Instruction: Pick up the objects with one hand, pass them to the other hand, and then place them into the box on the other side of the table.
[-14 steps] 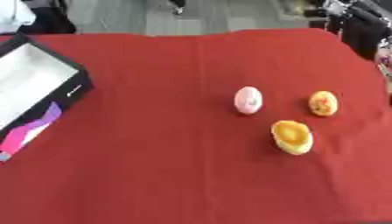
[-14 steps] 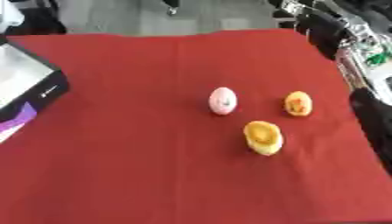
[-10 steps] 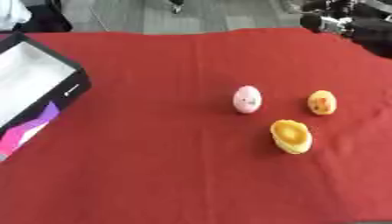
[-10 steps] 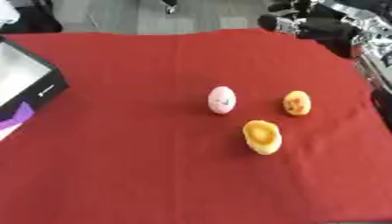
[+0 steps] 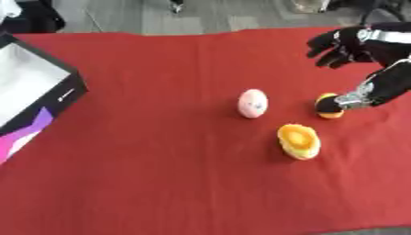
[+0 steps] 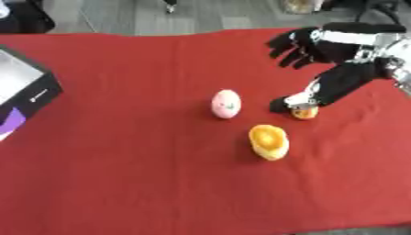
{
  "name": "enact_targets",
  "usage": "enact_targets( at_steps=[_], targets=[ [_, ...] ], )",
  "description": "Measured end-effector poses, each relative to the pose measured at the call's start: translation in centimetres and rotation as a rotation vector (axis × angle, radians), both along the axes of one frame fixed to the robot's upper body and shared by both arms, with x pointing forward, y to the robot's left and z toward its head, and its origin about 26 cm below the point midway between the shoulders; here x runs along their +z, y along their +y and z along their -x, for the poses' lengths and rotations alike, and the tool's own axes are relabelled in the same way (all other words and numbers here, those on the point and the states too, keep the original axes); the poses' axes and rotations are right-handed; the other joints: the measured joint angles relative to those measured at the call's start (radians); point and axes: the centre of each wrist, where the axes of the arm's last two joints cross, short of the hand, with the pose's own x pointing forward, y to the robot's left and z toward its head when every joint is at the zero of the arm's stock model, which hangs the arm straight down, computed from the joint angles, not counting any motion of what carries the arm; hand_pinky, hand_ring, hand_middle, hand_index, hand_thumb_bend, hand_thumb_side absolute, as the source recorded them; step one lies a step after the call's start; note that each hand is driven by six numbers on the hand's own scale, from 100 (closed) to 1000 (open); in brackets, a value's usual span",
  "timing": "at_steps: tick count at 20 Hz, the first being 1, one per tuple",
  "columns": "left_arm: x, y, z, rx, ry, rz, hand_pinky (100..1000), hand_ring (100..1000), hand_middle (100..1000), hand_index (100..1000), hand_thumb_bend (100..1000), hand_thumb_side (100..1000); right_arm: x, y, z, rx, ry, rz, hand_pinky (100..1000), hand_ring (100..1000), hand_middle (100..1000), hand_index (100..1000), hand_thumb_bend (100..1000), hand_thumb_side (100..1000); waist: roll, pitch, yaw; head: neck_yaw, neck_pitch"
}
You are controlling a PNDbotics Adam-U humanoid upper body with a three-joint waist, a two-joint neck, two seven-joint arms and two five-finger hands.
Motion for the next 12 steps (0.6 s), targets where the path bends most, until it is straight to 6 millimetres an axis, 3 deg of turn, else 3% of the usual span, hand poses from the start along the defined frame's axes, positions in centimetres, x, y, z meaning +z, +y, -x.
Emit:
enact_targets(
  at_steps=[12],
  targets=[
    [0.2, -0.3, 0.1, -0.014, -0.006, -0.004, 822, 830, 829, 816, 907, 642, -6.7, -0.2, -0.5, -0.108, 0.056, 0.113, 887, 832, 841, 927, 655, 224, -0.003, 0.014, 0.002, -0.013, 0.0]
  ],
)
